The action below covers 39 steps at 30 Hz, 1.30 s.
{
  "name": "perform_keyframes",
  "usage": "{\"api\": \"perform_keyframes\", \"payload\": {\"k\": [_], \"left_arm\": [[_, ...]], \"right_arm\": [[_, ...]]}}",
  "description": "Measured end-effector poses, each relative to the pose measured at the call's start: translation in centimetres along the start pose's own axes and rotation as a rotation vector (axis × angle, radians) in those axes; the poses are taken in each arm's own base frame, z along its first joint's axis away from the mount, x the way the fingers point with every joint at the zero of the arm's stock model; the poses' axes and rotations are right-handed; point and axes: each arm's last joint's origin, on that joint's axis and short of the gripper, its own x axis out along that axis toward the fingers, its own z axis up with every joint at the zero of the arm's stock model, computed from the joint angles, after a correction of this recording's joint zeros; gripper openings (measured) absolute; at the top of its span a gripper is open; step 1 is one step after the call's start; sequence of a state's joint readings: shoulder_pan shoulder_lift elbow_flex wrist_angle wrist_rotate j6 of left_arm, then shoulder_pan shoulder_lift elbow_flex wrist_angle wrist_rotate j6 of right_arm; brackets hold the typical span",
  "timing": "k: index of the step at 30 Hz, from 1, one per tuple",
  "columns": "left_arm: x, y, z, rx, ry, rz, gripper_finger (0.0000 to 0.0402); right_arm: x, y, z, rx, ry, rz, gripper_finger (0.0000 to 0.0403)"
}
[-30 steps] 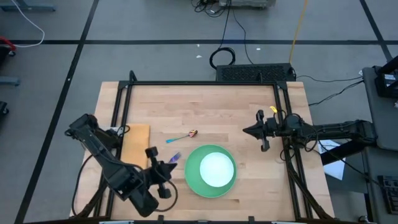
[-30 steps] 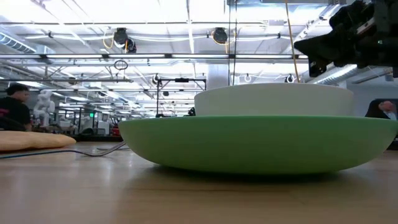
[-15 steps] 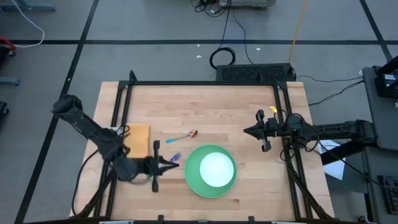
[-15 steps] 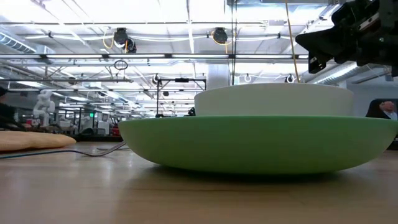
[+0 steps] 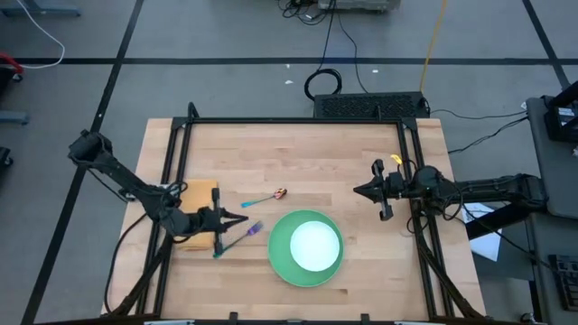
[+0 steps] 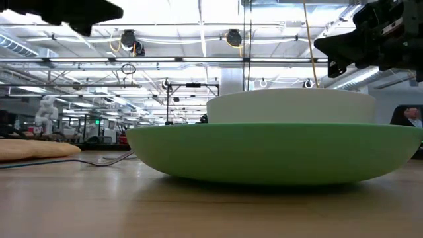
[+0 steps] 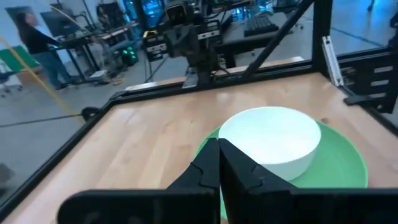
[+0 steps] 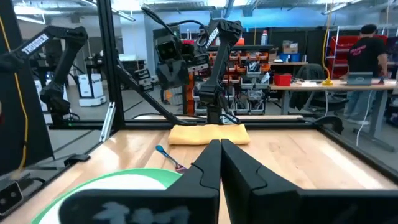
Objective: Set table place
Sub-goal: Adjust the violet fork and white bowl
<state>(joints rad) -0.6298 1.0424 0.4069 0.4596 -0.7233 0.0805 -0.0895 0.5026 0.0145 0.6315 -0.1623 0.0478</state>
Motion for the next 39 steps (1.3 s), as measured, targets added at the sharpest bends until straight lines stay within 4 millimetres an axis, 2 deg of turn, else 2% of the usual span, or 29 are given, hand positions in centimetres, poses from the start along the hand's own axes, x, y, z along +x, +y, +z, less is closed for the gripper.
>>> {"api": "perform_keyframes", "payload": {"k": [6,10,14,20,26,31,33,36,39], "left_arm": [[-1.2,-0.1,-0.5,-0.007,-0.005,0.065,0.0001],[-1.4,-0.2,-0.6,-0.009,0.005,0.056,0.0005],[-1.4,-0.3,-0.7,-0.008,0.008,0.056,0.0019],[-1.4,-0.3,-1.1,0.008,0.039,0.044,0.0025],[-1.5,-0.8,-1.7,0.035,0.086,-0.123,0.0025],[-1.5,-0.8,-1.7,-0.009,0.093,-0.135,0.0026],[-1.5,-0.8,-1.7,-0.003,0.091,-0.135,0.0026],[-1.5,-0.8,-1.7,0.003,0.091,-0.136,0.0026],[-1.5,-0.8,-1.7,-0.017,0.093,-0.135,0.0026]], "right_arm": [[0.0,0.0,0.0,-0.039,0.006,0.0,0.0],[0.2,0.5,-1.7,-0.051,0.219,0.041,0.0],[1.4,1.4,0.2,-0.067,0.239,0.038,0.0],[2.2,2.4,0.6,-0.104,0.27,-0.007,0.0],[2.3,2.8,0.1,-0.088,0.305,-0.005,0.0],[2.6,3.4,-0.4,-0.097,0.331,0.03,0.0],[3.0,3.4,-0.2,-0.078,0.334,0.013,0.0],[4.2,2.9,0.7,-0.03,0.365,-0.115,0.0],[5.6,2.3,1.9,-0.007,0.478,-0.153,0.0]]}}
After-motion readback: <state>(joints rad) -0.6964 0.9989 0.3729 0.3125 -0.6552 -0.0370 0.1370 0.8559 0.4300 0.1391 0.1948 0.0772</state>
